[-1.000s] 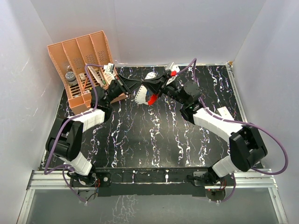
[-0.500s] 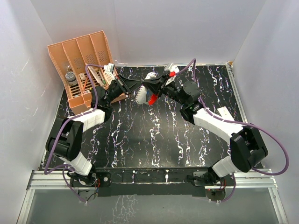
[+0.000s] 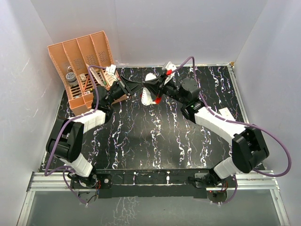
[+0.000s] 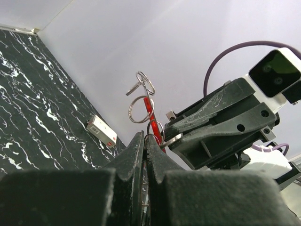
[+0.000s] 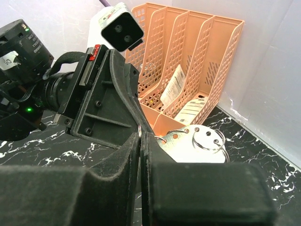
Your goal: Put the keys on the keyring
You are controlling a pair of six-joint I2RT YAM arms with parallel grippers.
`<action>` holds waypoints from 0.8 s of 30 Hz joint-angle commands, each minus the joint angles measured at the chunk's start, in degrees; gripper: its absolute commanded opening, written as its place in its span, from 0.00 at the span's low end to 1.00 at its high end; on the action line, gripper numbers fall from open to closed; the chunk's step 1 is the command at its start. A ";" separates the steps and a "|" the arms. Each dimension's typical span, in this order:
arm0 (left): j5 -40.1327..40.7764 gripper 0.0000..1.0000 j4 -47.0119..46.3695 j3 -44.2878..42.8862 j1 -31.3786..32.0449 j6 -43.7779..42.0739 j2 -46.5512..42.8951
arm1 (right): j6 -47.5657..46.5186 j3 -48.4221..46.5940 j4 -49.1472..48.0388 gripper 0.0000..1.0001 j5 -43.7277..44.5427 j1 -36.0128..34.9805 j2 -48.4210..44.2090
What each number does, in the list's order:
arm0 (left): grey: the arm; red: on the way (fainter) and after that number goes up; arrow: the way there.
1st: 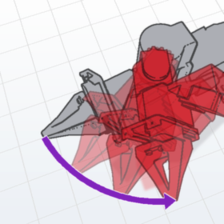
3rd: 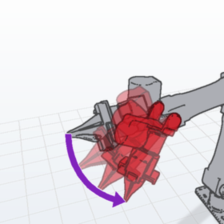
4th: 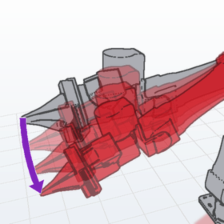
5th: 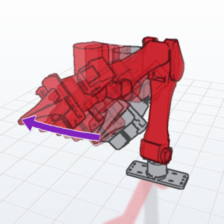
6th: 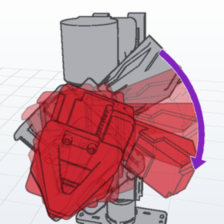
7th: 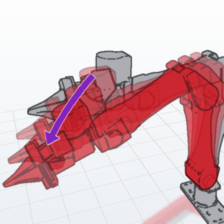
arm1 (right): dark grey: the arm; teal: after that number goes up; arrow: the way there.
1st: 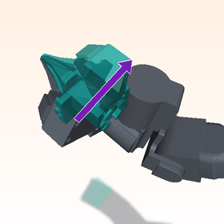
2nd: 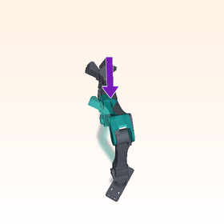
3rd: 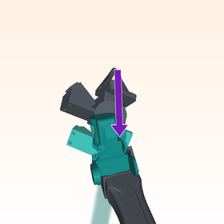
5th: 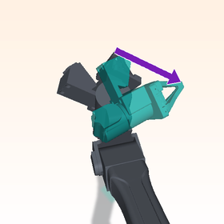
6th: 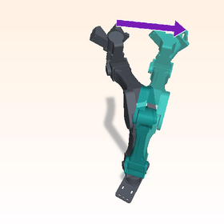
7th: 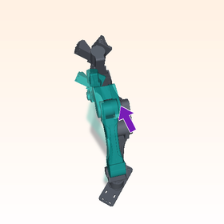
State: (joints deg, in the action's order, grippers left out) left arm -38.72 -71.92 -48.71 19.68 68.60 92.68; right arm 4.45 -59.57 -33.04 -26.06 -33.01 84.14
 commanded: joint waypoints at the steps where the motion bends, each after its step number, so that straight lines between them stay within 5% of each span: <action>1: -3.44 0.00 -3.13 -1.27 1.50 -0.48 -2.63 | -0.94 -3.03 4.17 0.02 -1.08 -0.95 2.23; 10: -4.28 0.00 -1.40 -2.43 1.57 -0.83 -2.86 | -0.80 -4.74 7.33 0.07 -2.31 -0.95 4.51; 14: -4.37 0.00 -0.72 -2.47 1.50 -0.98 -2.97 | -1.52 -4.88 9.44 0.00 -2.13 -1.00 4.09; 24: -1.51 0.00 -3.63 -1.06 1.46 1.07 -1.73 | 2.81 4.53 -1.55 0.00 4.99 -0.99 -2.80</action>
State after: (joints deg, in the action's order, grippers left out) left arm -40.27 -67.33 -48.71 20.14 67.57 92.68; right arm 4.84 -57.98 -30.94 -23.44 -33.04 83.66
